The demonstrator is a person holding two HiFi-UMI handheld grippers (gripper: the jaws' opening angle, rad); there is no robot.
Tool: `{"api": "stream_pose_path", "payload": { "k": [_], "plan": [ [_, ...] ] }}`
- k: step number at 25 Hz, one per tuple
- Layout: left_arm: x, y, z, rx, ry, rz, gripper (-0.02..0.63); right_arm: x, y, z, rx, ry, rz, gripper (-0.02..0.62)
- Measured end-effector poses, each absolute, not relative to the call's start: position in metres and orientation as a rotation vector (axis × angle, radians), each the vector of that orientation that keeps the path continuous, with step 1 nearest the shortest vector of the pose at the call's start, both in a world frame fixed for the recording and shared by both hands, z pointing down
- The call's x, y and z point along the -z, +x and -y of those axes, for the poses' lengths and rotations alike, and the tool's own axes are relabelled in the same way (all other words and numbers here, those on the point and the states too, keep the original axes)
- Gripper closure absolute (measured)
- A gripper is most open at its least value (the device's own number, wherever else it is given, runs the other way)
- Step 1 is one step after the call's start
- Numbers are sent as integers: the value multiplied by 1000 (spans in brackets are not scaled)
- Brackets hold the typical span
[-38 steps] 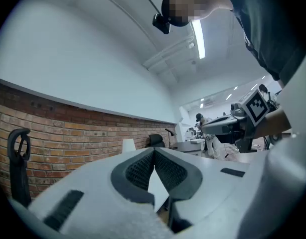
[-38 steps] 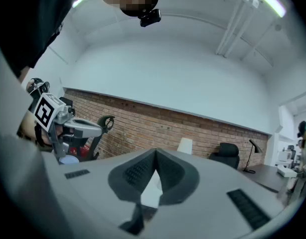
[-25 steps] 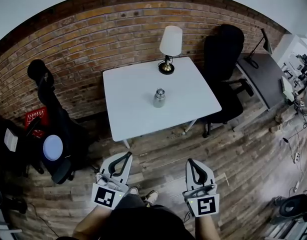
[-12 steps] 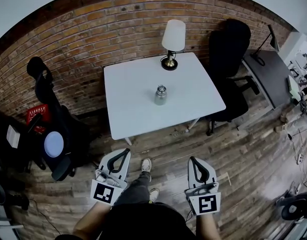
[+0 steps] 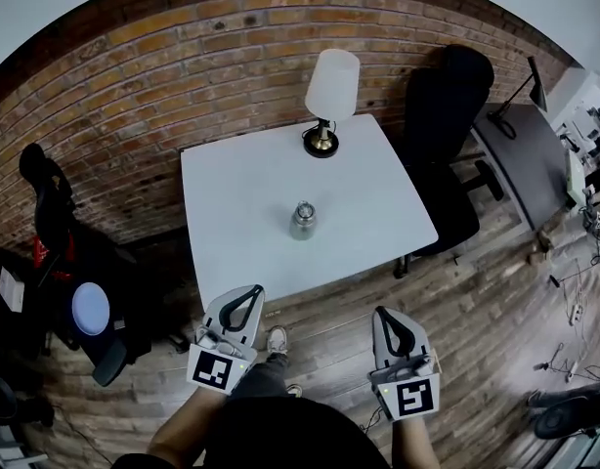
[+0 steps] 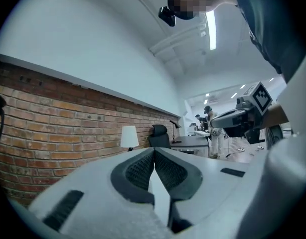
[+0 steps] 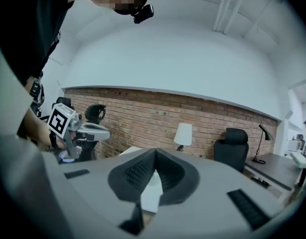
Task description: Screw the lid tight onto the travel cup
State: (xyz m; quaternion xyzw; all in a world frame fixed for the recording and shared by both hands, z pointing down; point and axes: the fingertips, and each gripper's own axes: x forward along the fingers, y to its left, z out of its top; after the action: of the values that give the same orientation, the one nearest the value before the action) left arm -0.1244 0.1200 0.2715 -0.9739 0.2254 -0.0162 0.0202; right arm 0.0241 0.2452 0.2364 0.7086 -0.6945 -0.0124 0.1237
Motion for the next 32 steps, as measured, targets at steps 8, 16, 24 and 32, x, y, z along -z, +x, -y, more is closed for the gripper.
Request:
{"api": "stream_pose_path", "payload": {
  "k": [8,16,24,32],
  "plan": [
    [-275,-88,-26,58,-3054,-656,581,-214,54,-162,53,2045,1973,581],
    [-284,-42,1,51,-3098,-569,581,-226,79,-122,12,2018,1982,581],
    [-295,-28,6,83,-3096,-699,580,-246,102,-84,-23,1890,2131,581],
    [-350,-15,17,230,-3111,-784,580,-267,117,-50,-47,1774,2215,581]
  ]
}}
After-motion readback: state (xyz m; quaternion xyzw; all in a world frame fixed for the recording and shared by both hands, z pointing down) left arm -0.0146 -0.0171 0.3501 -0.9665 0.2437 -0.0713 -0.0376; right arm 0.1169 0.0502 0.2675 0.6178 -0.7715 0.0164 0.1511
